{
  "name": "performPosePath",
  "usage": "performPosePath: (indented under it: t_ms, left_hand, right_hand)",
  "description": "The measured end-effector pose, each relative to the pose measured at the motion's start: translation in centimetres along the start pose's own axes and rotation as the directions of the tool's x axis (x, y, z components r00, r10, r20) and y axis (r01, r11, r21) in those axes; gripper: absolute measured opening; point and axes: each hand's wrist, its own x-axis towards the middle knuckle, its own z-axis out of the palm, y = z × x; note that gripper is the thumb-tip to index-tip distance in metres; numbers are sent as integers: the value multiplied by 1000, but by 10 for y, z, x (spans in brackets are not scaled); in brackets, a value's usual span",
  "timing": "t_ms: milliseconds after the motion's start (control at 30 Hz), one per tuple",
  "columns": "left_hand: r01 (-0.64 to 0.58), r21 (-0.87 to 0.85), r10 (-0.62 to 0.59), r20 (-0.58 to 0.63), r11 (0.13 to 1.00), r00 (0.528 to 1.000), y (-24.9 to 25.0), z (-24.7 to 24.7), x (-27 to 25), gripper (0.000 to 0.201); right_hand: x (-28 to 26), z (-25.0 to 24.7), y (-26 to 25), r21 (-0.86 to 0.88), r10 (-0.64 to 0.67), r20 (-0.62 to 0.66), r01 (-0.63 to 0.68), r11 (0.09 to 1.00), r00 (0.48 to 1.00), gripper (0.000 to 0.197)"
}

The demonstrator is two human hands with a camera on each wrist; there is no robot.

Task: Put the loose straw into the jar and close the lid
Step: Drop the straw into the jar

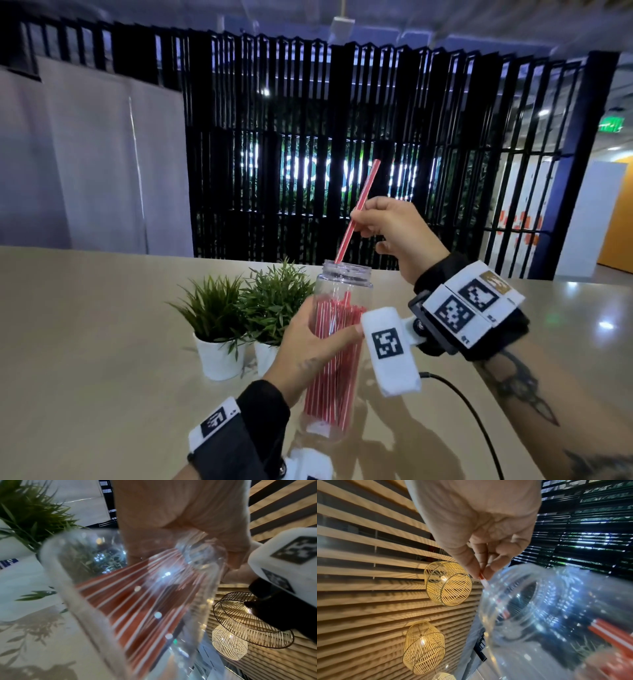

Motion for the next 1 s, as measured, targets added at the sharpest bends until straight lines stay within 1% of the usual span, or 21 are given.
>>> performPosePath:
  t_ms: [100,233,300,367,400,533,633,733,800,867,933,967,1000]
  left_hand:
    - [-31,-31,31,-9,999,999,5,2,-3,65]
    - [-52,-36,50,-45,998,998,8,2,-5,60]
    - [-63,-46,61,-49,997,997,9,1,-5,56]
    - [-73,-58,71,-42,996,997,11,1,-6,55]
    - [-75,-63,72,-40,995,997,12,1,-6,55]
    - [-74,-76,71,-41,994,997,11,1,-6,54]
    - [-73,-78,69,-49,994,996,8,1,-5,55]
    - [-71,-74,67,-54,995,996,7,0,-5,53]
    - [-73,-65,69,-52,995,996,7,0,-5,55]
    - [-77,-70,73,-56,995,996,7,-1,-5,59]
    - [-75,-81,70,-63,994,996,7,-2,-4,63]
    - [-79,-87,73,-64,993,995,7,-2,-4,64]
    - [-80,-88,74,-65,993,995,6,-2,-4,66]
  right_hand:
    - [-7,6,-2,-51,-13,44,15,999,999,25]
    - [-16,12,0,-110,1,56,6,994,998,32]
    - [-19,13,1,-125,10,68,-2,992,998,28]
    - [-22,13,1,-142,25,76,-14,990,997,19]
    - [-23,12,2,-154,26,76,-14,988,997,19]
    - [-23,8,5,-233,3,109,22,972,994,38]
    - [-25,5,4,-206,17,100,4,978,995,36]
    - [-29,0,2,-115,11,49,-5,993,999,30]
    - [-33,-3,4,-60,-7,11,8,998,1000,21]
    - [-39,-2,16,-33,-21,-97,18,999,995,15]
    - [-50,4,39,17,-5,-233,9,1000,973,12]
    - [-59,9,50,50,13,-259,0,999,966,12]
    - [-70,14,61,80,34,-252,-14,997,967,11]
